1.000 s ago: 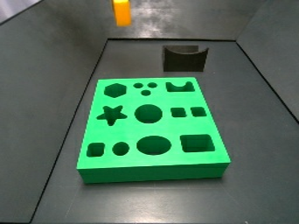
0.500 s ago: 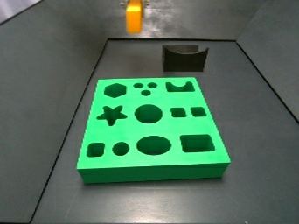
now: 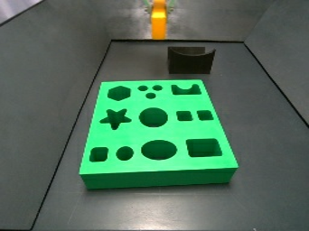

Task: Pick up the rectangle object. Move up. Place the rectangle object on the fixture. Regrasp the rectangle object. Move to above the board. Insert the rectangle object.
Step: Place the rectangle object on the fixture.

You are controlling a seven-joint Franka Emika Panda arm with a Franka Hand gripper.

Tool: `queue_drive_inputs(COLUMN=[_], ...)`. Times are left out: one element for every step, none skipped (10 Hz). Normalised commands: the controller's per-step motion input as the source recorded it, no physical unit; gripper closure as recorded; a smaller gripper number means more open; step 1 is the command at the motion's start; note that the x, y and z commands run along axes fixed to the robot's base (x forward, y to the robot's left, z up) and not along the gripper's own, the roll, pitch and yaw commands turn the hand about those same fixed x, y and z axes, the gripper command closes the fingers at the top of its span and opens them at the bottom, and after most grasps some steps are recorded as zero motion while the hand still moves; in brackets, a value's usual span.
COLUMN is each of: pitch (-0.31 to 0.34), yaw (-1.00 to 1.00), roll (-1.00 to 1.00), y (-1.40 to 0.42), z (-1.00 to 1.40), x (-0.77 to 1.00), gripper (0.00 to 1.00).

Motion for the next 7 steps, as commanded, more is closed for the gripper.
queue_drive_inputs(pitch=[0.040,0.057,-0.014,0.004,0.014,0.025,0.038], yaw=[-0.04,-0.03,0.03,0.03,0.02,0.02,0.01], roll=[-0.14,-0.14,-1.00,-1.00,-1.00,-1.00,-1.00], y=[0.05,0.04,-0.19,-0.19,-0.12,-0.06,-0.01], z=[-0.09,-0.06,0.65,0.73,0.61,0.41,0.13], x=[1.00,0.92,1.00,0.95,0.84,0.67,0.47], gripper=[1.00,1.00,1.00,1.00,1.00,1.00,1.00])
